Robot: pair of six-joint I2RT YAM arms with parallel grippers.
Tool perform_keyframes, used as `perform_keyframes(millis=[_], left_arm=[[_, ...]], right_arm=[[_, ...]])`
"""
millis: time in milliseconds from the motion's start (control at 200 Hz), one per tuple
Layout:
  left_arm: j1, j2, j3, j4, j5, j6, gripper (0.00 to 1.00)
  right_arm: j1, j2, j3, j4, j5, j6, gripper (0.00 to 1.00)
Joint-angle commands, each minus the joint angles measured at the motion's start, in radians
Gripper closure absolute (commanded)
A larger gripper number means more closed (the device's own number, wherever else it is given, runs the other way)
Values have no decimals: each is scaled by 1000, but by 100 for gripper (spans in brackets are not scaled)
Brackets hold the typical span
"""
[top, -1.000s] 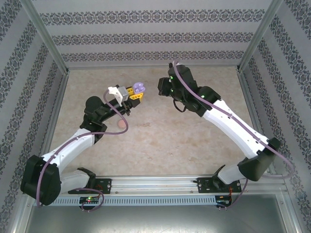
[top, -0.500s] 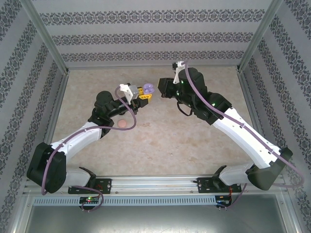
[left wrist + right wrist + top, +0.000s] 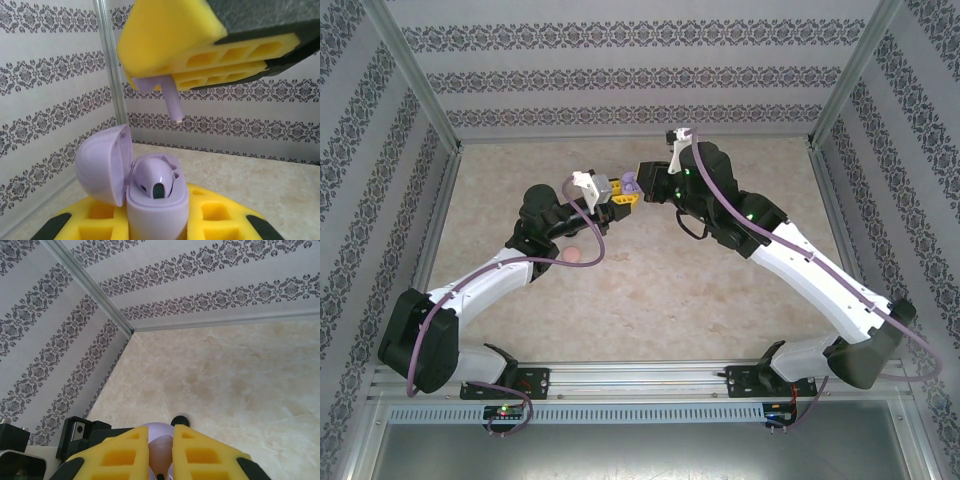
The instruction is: Insert the wireless bluetooth earbuds into the charging case
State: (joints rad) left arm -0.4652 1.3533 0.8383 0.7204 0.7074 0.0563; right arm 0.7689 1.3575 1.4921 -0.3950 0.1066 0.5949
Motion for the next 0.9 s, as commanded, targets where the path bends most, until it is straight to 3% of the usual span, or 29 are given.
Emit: perform_keyframes(millis=[0, 595, 894], left_arm=[[-15, -6, 32, 18, 22, 19, 100], [-15, -34, 26, 36, 17, 13, 100], [-15, -52, 12, 69, -18, 2, 100]], right_arm=[[12, 10, -16, 40, -20, -1, 85], [21, 30, -61, 53, 6, 2, 87], [57, 14, -118, 67, 82, -50, 88]])
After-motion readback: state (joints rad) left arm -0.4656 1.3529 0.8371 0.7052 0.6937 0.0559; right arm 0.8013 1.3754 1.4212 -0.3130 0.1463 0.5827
